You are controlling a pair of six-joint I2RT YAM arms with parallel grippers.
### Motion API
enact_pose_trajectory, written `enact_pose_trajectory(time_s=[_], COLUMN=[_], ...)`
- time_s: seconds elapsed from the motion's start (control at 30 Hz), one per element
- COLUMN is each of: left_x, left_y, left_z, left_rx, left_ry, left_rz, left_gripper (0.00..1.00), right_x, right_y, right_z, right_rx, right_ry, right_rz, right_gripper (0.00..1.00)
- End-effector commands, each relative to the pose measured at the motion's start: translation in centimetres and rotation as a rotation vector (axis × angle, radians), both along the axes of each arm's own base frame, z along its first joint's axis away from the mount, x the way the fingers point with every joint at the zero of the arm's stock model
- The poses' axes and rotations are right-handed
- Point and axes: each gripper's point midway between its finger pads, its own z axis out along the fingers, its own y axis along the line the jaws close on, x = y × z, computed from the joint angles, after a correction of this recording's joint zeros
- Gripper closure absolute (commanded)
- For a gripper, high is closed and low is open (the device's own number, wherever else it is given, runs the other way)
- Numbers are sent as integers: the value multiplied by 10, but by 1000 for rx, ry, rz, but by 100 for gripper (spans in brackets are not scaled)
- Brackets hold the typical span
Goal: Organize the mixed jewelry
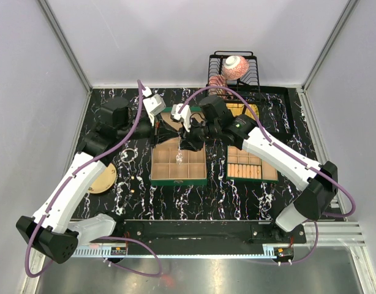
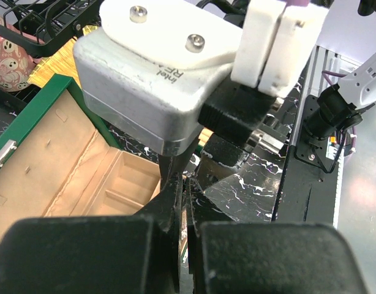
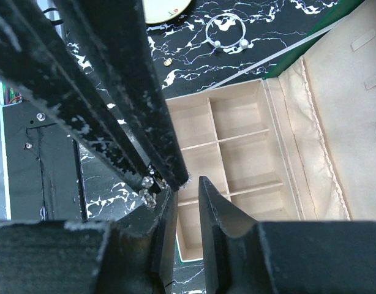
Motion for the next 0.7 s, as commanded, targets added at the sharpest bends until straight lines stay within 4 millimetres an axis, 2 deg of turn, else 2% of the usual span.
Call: enact_pose_trajectory(time_s=[0.0,0.67], left_x=[-6,-11], left_y=[-3,-4], left_z=[20,19], left_rx=[-52,-68], left_ry=[-62,-50], left_rz=[-24,-39], left_gripper=[100,100], right_x=[-1,2], right_y=[10,15], right_z=[14,7], right_rx=[42,32], right_ry=[-28,-28], right_rz=[21,23], right_gripper=[74,82])
